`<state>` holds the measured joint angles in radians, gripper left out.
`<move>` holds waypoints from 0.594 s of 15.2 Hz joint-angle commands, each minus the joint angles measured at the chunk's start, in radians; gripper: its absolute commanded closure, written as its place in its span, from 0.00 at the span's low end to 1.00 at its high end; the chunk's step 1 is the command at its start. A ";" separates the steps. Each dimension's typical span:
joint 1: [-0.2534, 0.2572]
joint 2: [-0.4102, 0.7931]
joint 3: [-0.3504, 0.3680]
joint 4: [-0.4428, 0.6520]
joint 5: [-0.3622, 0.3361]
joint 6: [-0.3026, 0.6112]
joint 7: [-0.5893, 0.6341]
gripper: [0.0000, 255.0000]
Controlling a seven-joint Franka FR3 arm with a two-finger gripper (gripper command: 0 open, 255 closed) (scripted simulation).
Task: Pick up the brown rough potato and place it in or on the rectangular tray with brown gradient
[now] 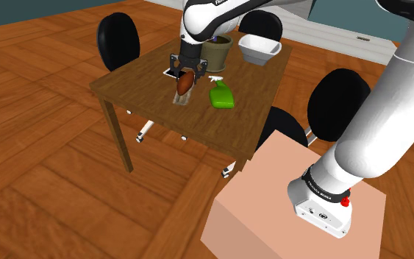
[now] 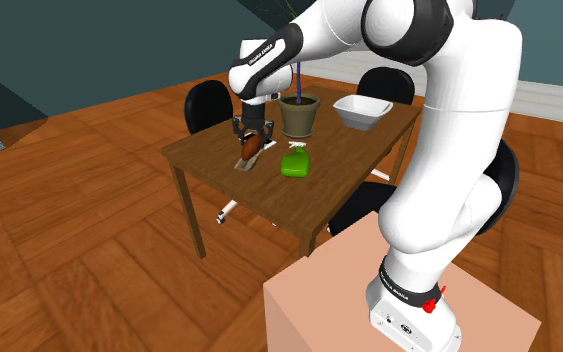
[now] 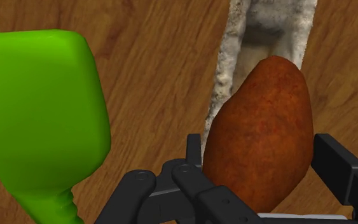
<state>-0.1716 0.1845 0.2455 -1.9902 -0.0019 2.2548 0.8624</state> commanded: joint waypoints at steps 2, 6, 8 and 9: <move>0.001 0.001 0.000 -0.002 0.000 0.000 0.000 1.00; 0.001 -0.001 0.001 -0.003 0.000 0.000 0.000 0.00; 0.001 0.000 0.001 -0.004 0.000 0.000 0.001 0.00; 0.001 -0.001 0.001 -0.004 0.000 0.000 0.001 0.00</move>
<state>-0.1709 0.1841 0.2461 -1.9936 -0.0015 2.2551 0.8630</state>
